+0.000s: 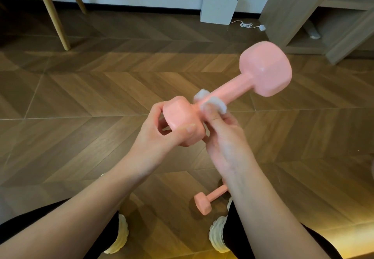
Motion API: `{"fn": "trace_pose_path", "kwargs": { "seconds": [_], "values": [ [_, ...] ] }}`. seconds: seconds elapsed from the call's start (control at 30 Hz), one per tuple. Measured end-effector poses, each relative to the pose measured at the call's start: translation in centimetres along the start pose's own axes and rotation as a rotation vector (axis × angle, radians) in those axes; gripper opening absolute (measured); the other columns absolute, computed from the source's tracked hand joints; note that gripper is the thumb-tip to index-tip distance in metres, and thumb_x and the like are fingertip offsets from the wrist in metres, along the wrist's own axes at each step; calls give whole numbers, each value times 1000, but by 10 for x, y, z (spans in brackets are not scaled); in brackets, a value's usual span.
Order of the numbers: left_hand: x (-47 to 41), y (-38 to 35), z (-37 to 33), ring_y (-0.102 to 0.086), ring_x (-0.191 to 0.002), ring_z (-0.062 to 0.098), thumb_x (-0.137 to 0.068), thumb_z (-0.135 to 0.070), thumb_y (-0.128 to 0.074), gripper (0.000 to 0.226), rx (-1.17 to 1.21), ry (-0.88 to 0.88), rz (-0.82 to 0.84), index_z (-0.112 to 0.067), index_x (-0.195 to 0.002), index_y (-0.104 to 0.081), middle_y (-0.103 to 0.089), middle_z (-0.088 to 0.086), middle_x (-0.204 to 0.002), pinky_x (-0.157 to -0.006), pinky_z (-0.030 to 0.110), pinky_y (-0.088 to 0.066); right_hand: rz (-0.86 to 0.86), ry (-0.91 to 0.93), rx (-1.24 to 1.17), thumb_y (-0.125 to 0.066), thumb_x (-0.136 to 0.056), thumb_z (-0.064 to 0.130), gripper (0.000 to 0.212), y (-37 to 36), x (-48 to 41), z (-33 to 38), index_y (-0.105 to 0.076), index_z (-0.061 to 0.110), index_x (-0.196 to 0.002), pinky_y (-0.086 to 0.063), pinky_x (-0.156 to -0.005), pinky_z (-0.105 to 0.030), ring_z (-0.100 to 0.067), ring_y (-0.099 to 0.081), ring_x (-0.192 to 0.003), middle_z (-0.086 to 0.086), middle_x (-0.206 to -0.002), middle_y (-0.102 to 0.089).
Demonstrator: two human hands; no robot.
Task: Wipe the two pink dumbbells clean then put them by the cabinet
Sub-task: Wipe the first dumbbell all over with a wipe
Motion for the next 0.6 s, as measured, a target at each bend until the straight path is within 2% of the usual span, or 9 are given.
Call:
{"fn": "trace_pose_path", "kwargs": {
  "seconds": [0.1,0.17,0.23,0.3,0.4,0.47,0.53,0.6],
  "values": [
    [-1,0,0,-67,-102,13,-59,-47,-76,66,-1,3,22,-29,-118,-53,-69,-18,-101,-76,36,-61,-29,2,37,-83,-55,35,42,-1,3,-5,-79,25,-95,-56,-86,-32,-17,-69,-104,-3,-110,-75],
    [-3,0,1,-68,-97,10,-59,-46,-77,66,9,23,45,-27,-119,-54,-71,-17,-98,-73,31,-59,-29,13,-4,-80,-61,29,34,1,3,-2,-79,24,-94,-54,-97,-39,-17,-70,-105,-2,-108,-76],
    [-4,-1,3,-68,-93,10,-61,-45,-77,68,17,51,73,-23,-122,-54,-71,-12,-97,-72,32,-58,-17,30,-28,-77,-68,25,27,5,3,2,-79,21,-95,-44,-109,-47,-15,-68,-103,-2,-106,-75],
    [-5,-3,6,-68,-90,13,-62,-46,-76,73,12,78,94,-18,-125,-52,-71,-7,-98,-72,36,-57,-18,45,-59,-73,-74,24,26,12,1,8,-76,17,-99,-40,-108,-46,-18,-64,-103,-3,-103,-72],
    [-5,-4,13,-70,-78,23,-63,-51,-73,81,61,164,120,-13,-130,-49,-70,11,-101,-68,37,-56,-62,84,-164,-75,-72,29,51,25,-3,26,-65,14,-121,-47,-98,-40,-19,-66,-108,-7,-113,-69],
    [-1,-10,15,-68,-68,25,-68,-57,-65,81,102,235,190,-8,-131,-50,-69,20,-96,-64,35,-55,-80,103,-232,-88,-55,34,80,33,-5,35,-61,21,-129,-55,-92,-40,-19,-71,-107,-7,-118,-72],
    [2,-17,15,-64,-61,25,-76,-63,-55,71,167,288,245,-6,-119,-62,-67,25,-91,-58,34,-56,-40,104,-249,-97,-40,38,101,30,-5,39,-60,24,-132,-57,-92,-42,-19,-72,-106,-6,-114,-73],
    [3,-22,15,-62,-55,27,-84,-64,-44,66,226,325,258,-7,-106,-68,-65,30,-85,-54,34,-55,13,112,-215,-95,-42,41,96,24,-5,36,-60,23,-130,-55,-94,-41,-16,-72,-102,-4,-109,-71]
  ]
}}
Point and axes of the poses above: each hand's wrist, its own x-axis away from the middle knuckle, its own y-axis out of the back of the hand, z = x × y, the point moved 8 cm from there along -x, towards the middle knuckle
